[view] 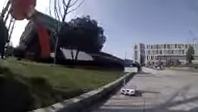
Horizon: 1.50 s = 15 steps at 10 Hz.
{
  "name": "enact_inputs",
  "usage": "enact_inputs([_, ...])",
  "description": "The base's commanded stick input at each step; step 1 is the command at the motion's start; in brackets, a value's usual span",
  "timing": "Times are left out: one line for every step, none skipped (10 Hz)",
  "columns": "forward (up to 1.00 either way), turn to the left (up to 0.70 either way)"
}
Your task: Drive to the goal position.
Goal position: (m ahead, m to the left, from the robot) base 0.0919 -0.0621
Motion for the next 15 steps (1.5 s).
enact_inputs([1.00, -0.37])
enact_inputs([0.77, -0.28])
enact_inputs([0.53, -0.20])
enact_inputs([0.29, -0.11])
enact_inputs([0.05, -0.02])
enact_inputs([-0.16, 0.07])
enact_inputs([-0.37, 0.16])
enact_inputs([-0.58, 0.25])
enact_inputs([-0.79, 0.34])
enact_inputs([-1.00, 0.43])
enact_inputs([-1.00, 0.43])
enact_inputs([-1.00, 0.43])
enact_inputs([-1.00, 0.43])
enact_inputs([-1.00, 0.43])
enact_inputs([-1.00, 0.43])
